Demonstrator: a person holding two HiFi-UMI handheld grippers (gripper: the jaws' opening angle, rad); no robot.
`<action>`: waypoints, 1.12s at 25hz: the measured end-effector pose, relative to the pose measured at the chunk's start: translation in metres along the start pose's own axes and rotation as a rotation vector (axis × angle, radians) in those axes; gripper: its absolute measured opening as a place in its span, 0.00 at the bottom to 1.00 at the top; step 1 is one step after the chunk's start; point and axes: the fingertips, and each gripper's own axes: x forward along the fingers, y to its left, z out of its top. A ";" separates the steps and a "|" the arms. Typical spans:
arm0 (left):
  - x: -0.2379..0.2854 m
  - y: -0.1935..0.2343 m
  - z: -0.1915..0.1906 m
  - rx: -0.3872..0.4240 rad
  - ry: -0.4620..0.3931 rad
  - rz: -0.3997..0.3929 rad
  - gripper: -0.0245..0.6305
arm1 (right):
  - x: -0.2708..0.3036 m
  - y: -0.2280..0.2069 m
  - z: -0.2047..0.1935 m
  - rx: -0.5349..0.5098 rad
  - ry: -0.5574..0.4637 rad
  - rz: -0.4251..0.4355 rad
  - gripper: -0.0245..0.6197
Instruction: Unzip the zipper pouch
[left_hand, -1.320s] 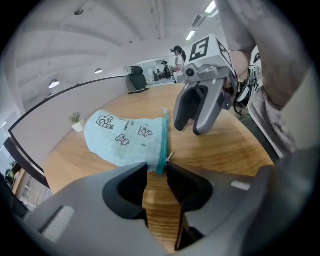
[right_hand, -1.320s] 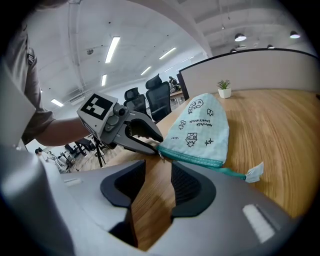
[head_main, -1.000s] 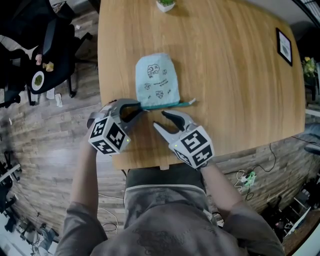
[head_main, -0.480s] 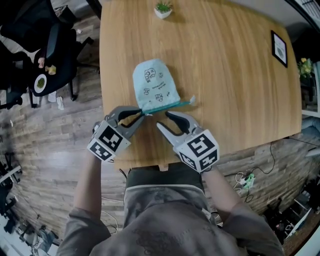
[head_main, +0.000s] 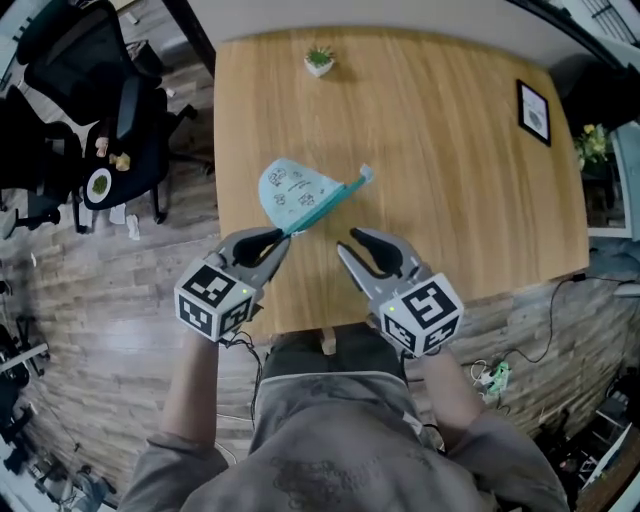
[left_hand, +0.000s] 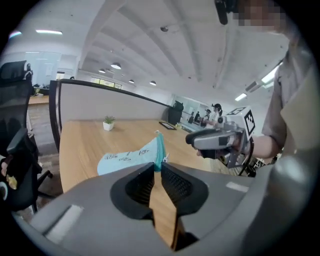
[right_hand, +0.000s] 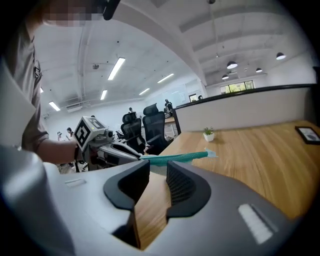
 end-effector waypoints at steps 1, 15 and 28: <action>-0.005 -0.004 0.009 -0.020 -0.024 0.007 0.11 | -0.007 0.003 0.009 -0.013 -0.013 -0.004 0.22; -0.097 -0.070 0.119 -0.052 -0.217 0.003 0.10 | -0.084 0.049 0.121 -0.124 -0.196 -0.025 0.18; -0.153 -0.099 0.155 -0.003 -0.344 0.082 0.10 | -0.122 0.109 0.172 -0.210 -0.274 0.083 0.18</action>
